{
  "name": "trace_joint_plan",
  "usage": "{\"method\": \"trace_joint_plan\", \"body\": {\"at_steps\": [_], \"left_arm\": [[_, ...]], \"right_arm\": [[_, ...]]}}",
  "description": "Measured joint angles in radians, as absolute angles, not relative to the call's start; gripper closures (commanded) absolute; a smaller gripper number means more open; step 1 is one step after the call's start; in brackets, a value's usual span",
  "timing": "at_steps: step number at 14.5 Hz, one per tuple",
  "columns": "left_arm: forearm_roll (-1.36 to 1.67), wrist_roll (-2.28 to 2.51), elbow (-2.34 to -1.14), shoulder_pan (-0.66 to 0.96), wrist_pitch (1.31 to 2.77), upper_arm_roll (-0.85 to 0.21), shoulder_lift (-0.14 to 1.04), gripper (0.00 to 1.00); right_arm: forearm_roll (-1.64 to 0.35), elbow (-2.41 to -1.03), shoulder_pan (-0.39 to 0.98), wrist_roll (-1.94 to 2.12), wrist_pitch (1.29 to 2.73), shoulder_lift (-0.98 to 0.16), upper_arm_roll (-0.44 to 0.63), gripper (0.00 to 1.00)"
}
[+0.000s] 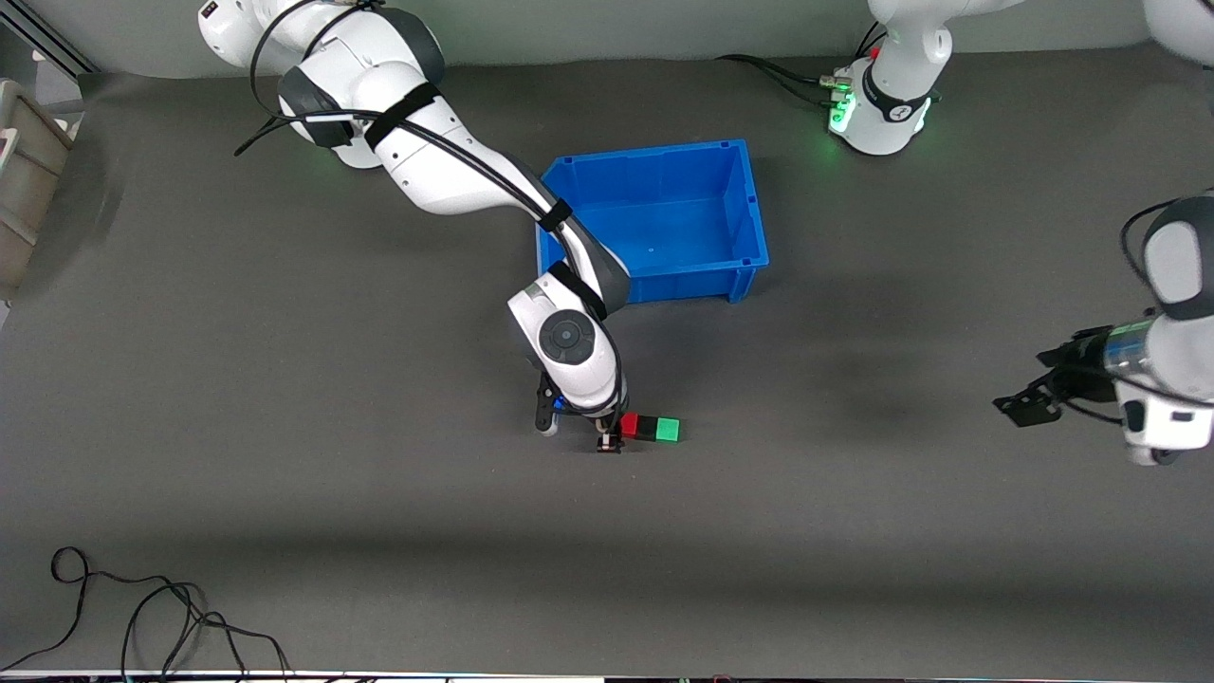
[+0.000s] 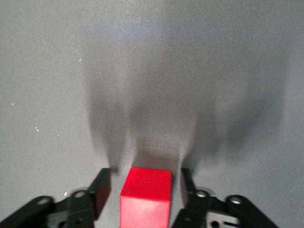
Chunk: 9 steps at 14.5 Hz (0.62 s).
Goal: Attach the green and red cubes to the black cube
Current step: 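Open the right gripper and lift it away from the cubes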
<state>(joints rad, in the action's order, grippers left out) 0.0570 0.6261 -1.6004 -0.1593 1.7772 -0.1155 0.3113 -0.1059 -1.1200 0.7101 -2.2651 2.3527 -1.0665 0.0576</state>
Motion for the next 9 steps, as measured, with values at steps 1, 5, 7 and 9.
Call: {"method": "trace_joint_plan", "body": {"at_steps": [1,5,7,9], "left_arm": [[0.052,0.587,-1.6,-0.159,1.759,-0.116,0.29,0.0],[0.013,0.428,-1.582,-0.158,1.706,-0.126,0.225,0.0],[-0.022,0.275,-1.565,-0.157,1.696,-0.133,0.195,0.0],[-0.028,0.148,-1.56,-0.159,1.667,-0.134,0.156,0.0]], "right_arm": [[-0.106,-1.117,0.709,-2.265,2.353,-1.067,0.059,0.0],[-0.106,-1.071,0.694,-2.265,2.351,-1.054,0.066,0.0],[-0.105,-1.049,0.667,-2.25,2.3,-1.014,0.068,0.0],[-0.105,-1.035,0.641,-2.198,2.195,-0.945,0.072,0.0]]}}
